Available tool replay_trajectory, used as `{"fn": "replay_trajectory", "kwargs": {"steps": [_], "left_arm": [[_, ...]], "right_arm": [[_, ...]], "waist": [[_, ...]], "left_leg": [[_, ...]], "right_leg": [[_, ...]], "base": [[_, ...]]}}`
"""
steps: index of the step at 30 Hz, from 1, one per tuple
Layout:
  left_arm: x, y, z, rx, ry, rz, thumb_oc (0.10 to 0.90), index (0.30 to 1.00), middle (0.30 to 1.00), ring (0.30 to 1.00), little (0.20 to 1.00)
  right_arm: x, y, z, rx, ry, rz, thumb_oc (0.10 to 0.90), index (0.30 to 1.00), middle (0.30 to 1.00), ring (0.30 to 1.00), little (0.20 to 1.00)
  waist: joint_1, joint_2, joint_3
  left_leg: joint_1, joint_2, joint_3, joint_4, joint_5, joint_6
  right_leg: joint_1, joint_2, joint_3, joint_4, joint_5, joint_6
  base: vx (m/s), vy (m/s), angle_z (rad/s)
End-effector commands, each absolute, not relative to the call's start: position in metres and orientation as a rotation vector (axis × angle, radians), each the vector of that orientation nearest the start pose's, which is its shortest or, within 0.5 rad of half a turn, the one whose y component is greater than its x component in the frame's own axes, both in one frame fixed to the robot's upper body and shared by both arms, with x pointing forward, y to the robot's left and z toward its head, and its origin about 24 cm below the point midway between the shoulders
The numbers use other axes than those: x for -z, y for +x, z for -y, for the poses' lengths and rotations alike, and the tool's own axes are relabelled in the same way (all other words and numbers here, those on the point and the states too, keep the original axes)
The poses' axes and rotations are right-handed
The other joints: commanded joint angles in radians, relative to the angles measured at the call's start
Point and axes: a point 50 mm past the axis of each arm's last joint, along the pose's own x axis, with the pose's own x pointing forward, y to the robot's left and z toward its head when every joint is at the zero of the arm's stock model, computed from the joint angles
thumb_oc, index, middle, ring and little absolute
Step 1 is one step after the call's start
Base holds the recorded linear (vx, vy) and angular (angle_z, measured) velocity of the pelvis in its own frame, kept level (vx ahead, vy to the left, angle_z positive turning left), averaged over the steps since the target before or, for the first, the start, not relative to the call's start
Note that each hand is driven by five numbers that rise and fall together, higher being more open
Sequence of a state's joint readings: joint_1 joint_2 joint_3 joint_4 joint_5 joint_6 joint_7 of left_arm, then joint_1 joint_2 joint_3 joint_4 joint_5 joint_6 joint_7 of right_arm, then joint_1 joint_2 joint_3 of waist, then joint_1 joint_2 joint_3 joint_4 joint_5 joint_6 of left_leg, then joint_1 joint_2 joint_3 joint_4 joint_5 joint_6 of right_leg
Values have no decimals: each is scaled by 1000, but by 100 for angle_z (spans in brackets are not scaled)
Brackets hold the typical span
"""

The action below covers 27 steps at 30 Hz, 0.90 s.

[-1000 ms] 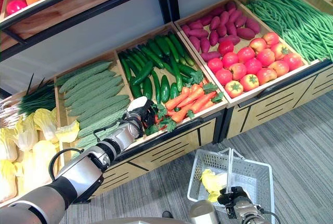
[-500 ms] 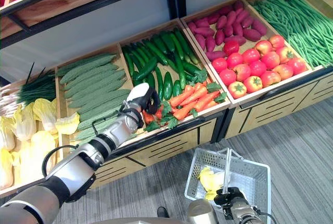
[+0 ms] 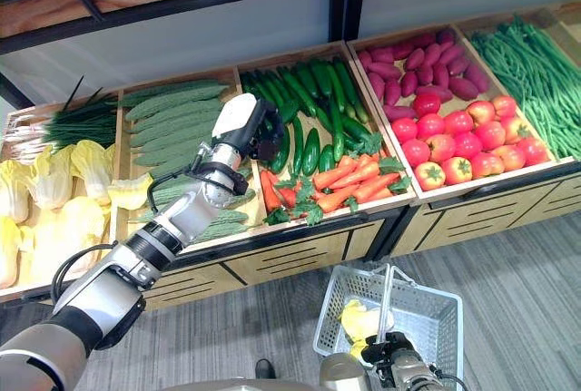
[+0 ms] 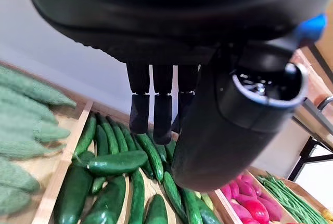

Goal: Get the vegetables into the basket

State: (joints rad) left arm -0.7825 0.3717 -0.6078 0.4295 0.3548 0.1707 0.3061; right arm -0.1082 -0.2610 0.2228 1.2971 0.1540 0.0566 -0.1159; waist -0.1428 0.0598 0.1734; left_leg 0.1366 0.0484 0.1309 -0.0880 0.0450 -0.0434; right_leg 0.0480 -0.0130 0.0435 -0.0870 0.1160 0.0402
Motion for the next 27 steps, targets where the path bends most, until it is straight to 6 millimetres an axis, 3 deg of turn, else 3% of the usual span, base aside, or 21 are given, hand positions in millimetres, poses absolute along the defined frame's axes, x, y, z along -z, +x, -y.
{"fn": "replay_trajectory", "kwargs": {"steps": [1,14,19,23,24,25,27], "left_arm": [[-201,372,-92,-48,1017,579,400,300,300,300,300],[-231,363,-69,-34,1046,736,400,300,300,300,300],[-248,356,-57,-22,1040,822,400,300,300,300,300],[-249,354,-50,-2,1035,834,400,300,300,300,300],[-249,355,-49,2,1034,830,482,415,415,415,415],[-242,356,-45,22,1043,804,900,1000,1000,1000,1000],[-220,363,-47,65,1084,708,900,1000,1000,1000,1000]], "right_arm": [[166,65,244,97,-395,-1406,400,300,300,300,300],[167,65,239,77,-390,-1414,400,300,300,300,300],[167,65,239,74,-399,-1411,400,300,300,300,300],[167,65,239,72,-398,-1411,400,300,300,300,300],[167,65,239,74,-399,-1409,400,300,300,300,300],[167,67,240,81,-403,-1405,400,300,300,300,300],[166,70,239,79,-404,-1397,400,300,300,300,300]], "waist": [[12,-39,-86],[33,-78,-94],[39,-84,-96],[38,-85,-95],[37,-85,-94],[36,-82,-90],[32,-75,-83]], "left_leg": [[-5,-29,-18,1,-64,-15],[-8,-32,-24,1,-67,-8],[-9,-35,-25,1,-70,-5],[-8,-37,-24,1,-72,-3],[-9,-37,-24,1,-72,-3],[-13,-37,-24,1,-70,-2],[-10,-39,-19,1,-71,-2]], "right_leg": [[34,-12,-26,0,-49,52],[29,-16,-32,0,-39,62],[31,-19,-31,0,-40,63],[31,-23,-33,0,-40,66],[29,-23,-33,0,-39,65],[26,-24,-32,0,-38,65],[26,-25,-29,0,-40,64]], "base": [[1,52,5],[2,35,1],[-1,22,0],[1,10,0],[0,0,0],[0,0,0],[0,0,0]]}}
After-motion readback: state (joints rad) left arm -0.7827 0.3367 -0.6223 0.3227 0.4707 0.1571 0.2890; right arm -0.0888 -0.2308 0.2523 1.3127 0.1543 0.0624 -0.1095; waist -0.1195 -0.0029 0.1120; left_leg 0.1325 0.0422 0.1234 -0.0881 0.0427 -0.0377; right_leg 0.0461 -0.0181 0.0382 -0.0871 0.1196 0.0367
